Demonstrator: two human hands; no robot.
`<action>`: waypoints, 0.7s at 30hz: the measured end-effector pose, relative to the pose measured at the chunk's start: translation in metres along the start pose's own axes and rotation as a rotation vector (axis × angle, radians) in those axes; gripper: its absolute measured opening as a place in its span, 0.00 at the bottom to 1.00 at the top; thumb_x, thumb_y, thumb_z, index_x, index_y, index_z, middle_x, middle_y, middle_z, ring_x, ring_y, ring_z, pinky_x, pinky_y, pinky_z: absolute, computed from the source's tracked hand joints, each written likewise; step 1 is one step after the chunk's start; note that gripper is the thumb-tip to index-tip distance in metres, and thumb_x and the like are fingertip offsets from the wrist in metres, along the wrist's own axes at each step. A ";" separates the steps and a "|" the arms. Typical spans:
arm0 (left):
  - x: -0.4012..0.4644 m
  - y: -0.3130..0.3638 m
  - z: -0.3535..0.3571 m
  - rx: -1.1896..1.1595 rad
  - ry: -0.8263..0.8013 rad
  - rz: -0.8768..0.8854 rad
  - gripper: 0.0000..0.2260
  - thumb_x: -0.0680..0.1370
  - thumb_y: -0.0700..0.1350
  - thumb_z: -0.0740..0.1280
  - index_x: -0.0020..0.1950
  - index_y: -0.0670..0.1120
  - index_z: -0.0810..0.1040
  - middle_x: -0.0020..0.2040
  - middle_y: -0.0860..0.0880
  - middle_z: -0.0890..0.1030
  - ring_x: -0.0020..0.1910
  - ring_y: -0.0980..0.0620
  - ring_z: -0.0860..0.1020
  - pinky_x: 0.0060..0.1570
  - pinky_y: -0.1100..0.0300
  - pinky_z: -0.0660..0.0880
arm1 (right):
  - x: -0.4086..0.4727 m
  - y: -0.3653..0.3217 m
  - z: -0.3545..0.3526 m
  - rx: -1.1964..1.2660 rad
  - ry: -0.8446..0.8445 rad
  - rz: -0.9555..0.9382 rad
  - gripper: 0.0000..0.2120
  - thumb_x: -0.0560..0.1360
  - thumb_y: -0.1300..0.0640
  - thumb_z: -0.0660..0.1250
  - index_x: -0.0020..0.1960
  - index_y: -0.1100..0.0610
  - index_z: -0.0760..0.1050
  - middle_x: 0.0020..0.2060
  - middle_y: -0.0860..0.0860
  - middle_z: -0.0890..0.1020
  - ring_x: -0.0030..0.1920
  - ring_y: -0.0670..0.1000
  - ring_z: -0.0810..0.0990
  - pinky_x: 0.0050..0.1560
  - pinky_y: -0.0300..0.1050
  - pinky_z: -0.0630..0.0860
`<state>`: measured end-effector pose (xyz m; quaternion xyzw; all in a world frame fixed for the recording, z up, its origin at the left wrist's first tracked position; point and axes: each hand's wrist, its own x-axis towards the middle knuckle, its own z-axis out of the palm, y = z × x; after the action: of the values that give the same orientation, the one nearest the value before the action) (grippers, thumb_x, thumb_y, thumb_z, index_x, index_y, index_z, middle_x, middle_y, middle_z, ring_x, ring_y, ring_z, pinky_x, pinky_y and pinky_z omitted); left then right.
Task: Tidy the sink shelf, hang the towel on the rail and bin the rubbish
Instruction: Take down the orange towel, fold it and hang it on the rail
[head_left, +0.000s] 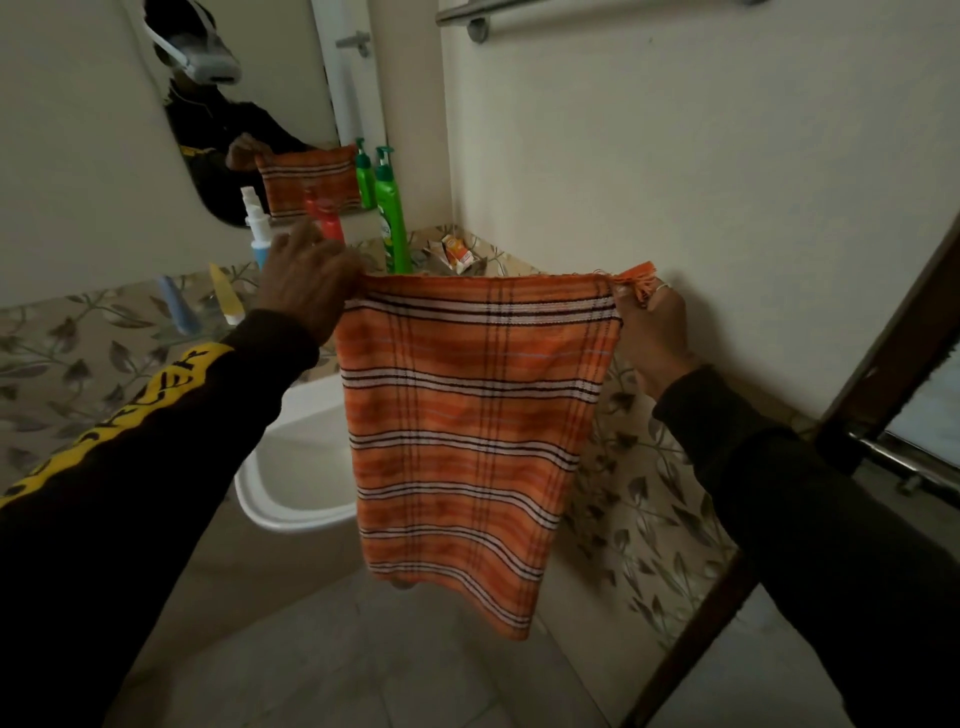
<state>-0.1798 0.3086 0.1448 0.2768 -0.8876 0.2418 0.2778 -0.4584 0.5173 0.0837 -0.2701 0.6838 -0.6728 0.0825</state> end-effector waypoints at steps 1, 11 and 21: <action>0.000 -0.001 0.001 -0.100 -0.005 -0.071 0.04 0.77 0.42 0.67 0.44 0.42 0.79 0.42 0.39 0.81 0.44 0.38 0.76 0.41 0.50 0.68 | 0.000 -0.001 0.000 0.009 0.010 0.005 0.09 0.84 0.55 0.61 0.54 0.59 0.78 0.49 0.56 0.85 0.50 0.56 0.86 0.55 0.58 0.83; -0.004 -0.005 0.010 -0.334 -0.032 -0.314 0.08 0.74 0.50 0.72 0.47 0.46 0.83 0.42 0.41 0.83 0.40 0.39 0.80 0.38 0.55 0.69 | -0.003 -0.010 -0.001 -0.043 0.187 -0.060 0.11 0.83 0.53 0.60 0.59 0.59 0.75 0.55 0.56 0.83 0.55 0.56 0.83 0.60 0.60 0.79; 0.008 0.015 0.010 -0.338 -0.085 -0.268 0.06 0.77 0.42 0.68 0.49 0.41 0.83 0.48 0.36 0.81 0.46 0.36 0.79 0.44 0.48 0.74 | -0.009 -0.022 -0.022 -0.093 0.256 -0.233 0.05 0.84 0.55 0.60 0.53 0.53 0.74 0.50 0.51 0.82 0.50 0.50 0.82 0.55 0.51 0.81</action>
<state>-0.1983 0.3105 0.1389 0.3518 -0.8816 0.0385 0.3123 -0.4560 0.5420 0.1041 -0.2631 0.6830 -0.6745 -0.0966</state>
